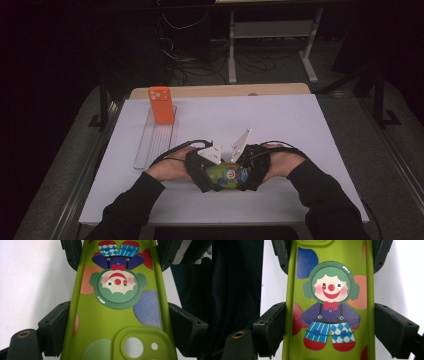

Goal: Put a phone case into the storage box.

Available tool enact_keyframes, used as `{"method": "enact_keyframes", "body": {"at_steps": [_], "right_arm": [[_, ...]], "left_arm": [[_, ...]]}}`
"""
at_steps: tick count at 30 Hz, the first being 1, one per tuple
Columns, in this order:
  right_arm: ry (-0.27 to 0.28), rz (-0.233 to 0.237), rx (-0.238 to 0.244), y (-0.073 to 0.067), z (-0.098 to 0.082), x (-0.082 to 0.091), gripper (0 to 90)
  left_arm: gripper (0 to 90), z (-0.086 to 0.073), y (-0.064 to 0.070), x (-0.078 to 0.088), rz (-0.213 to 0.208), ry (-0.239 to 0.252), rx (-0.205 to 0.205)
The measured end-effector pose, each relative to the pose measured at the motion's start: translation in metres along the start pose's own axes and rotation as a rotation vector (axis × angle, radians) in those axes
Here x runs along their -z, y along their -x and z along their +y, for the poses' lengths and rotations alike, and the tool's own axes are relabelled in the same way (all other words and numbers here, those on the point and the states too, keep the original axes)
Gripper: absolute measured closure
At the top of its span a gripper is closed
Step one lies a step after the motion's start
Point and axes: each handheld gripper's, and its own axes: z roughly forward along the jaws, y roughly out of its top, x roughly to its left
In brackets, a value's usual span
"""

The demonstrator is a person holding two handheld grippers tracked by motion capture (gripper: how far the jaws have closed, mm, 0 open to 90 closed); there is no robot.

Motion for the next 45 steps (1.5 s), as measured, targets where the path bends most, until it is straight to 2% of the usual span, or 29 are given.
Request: {"method": "enact_keyframes", "body": {"at_steps": [2,6,8,12,13,15,16,18,20,25,26,28,29,30,31,32,33,34,37,38,39,42,44,45], "right_arm": [[0.008,-0.005,-0.001,-0.001,0.000,0.001,14.8],[0.033,0.016,-0.004,0.000,-0.003,0.001,13.6],[0.054,0.014,-0.012,0.000,-0.005,0.002,9.2],[0.088,-0.015,-0.048,0.004,-0.008,0.009,1.6],[0.095,-0.037,-0.060,0.005,-0.010,0.012,1.3],[0.122,-0.053,-0.090,0.008,-0.014,0.017,0.8],[0.150,-0.074,-0.117,0.009,-0.018,0.021,0.8],[0.165,-0.098,-0.184,0.010,-0.025,0.026,0.4],[0.214,-0.132,-0.192,0.015,-0.033,0.029,0.4],[0.248,-0.181,-0.303,0.016,-0.048,0.029,0.5],[0.240,-0.186,-0.339,0.015,-0.050,0.028,0.4],[0.243,-0.215,-0.373,0.015,-0.053,0.025,0.3],[0.252,-0.237,-0.397,0.015,-0.055,0.025,0.1],[0.263,-0.243,-0.425,0.015,-0.056,0.025,0.1],[0.277,-0.244,-0.452,0.014,-0.057,0.025,0.1],[0.287,-0.256,-0.454,0.013,-0.059,0.024,0.2],[0.306,-0.274,-0.470,0.013,-0.062,0.024,0.2],[0.320,-0.280,-0.492,0.012,-0.064,0.023,0.2],[0.350,-0.326,-0.545,0.008,-0.069,0.021,0.2],[0.360,-0.351,-0.565,0.006,-0.072,0.019,0.1],[0.372,-0.367,-0.567,0.005,-0.074,0.019,0.1],[0.435,-0.380,-0.628,-0.002,-0.081,0.015,0.1],[0.453,-0.396,-0.653,-0.006,-0.084,0.014,0.1],[0.472,-0.395,-0.671,-0.008,-0.086,0.013,0.1]], "left_arm": [[15.5,0.000,-0.001,0.001,-0.007,0.003,-0.001],[15.8,0.000,0.000,0.001,-0.007,-0.007,-0.006],[15.9,0.000,0.000,0.001,-0.002,-0.006,0.002],[16.0,-0.001,-0.001,0.002,0.024,-0.003,0.023],[16.0,-0.001,-0.001,0.003,0.035,-0.001,0.030],[15.9,-0.002,-0.002,0.004,0.060,-0.008,0.044],[16.0,-0.003,-0.003,0.004,0.075,-0.007,0.053],[16.0,-0.004,-0.005,0.005,0.081,-0.004,0.078],[15.9,-0.005,-0.006,0.004,0.118,0.002,0.111],[15.9,-0.002,-0.008,0.002,0.186,-0.015,0.162],[15.9,-0.002,-0.008,0.002,0.206,-0.017,0.175],[15.9,-0.002,-0.010,0.001,0.225,-0.017,0.213],[15.9,-0.002,-0.012,0.003,0.236,-0.044,0.208],[15.9,-0.002,-0.012,0.002,0.249,-0.047,0.220],[15.9,-0.003,-0.013,0.002,0.255,-0.044,0.233],[15.9,-0.003,-0.013,0.001,0.265,-0.028,0.264],[15.9,-0.003,-0.015,0.003,0.264,-0.040,0.265],[15.9,-0.004,-0.015,0.002,0.269,-0.022,0.289],[15.9,-0.004,-0.017,0.004,0.309,-0.023,0.327],[15.9,-0.005,-0.018,0.006,0.315,-0.035,0.318],[15.8,-0.005,-0.019,0.007,0.327,-0.034,0.327],[15.9,-0.006,-0.020,0.010,0.346,-0.017,0.368],[15.9,-0.006,-0.021,0.010,0.360,-0.025,0.369],[15.8,-0.006,-0.020,0.010,0.370,-0.024,0.385]]}}
